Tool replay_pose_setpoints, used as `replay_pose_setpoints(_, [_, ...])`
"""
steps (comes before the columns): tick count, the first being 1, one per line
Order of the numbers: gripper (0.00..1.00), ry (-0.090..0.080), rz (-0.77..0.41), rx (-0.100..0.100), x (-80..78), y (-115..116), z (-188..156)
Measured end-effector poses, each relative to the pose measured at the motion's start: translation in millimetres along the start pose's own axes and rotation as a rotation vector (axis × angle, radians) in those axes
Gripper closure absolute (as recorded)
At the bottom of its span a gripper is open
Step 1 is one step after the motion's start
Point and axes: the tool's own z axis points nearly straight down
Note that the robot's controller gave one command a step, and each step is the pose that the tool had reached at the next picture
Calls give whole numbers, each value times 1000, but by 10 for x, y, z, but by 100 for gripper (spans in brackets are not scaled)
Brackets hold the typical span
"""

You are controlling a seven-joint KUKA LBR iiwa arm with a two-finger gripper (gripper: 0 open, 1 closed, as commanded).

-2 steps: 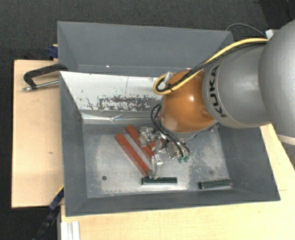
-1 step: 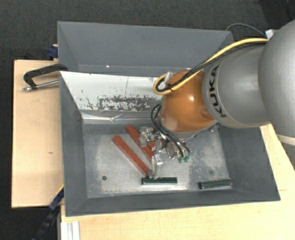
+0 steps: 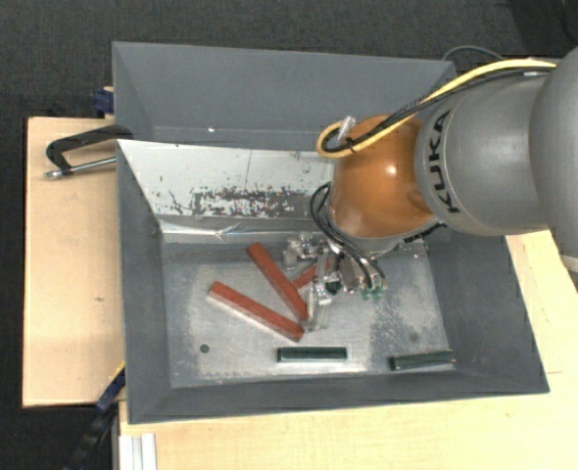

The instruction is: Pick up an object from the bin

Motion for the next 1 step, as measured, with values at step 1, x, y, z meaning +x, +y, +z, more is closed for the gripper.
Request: replay_pose_setpoints(1, [0,3,54,1,79,527,-76])
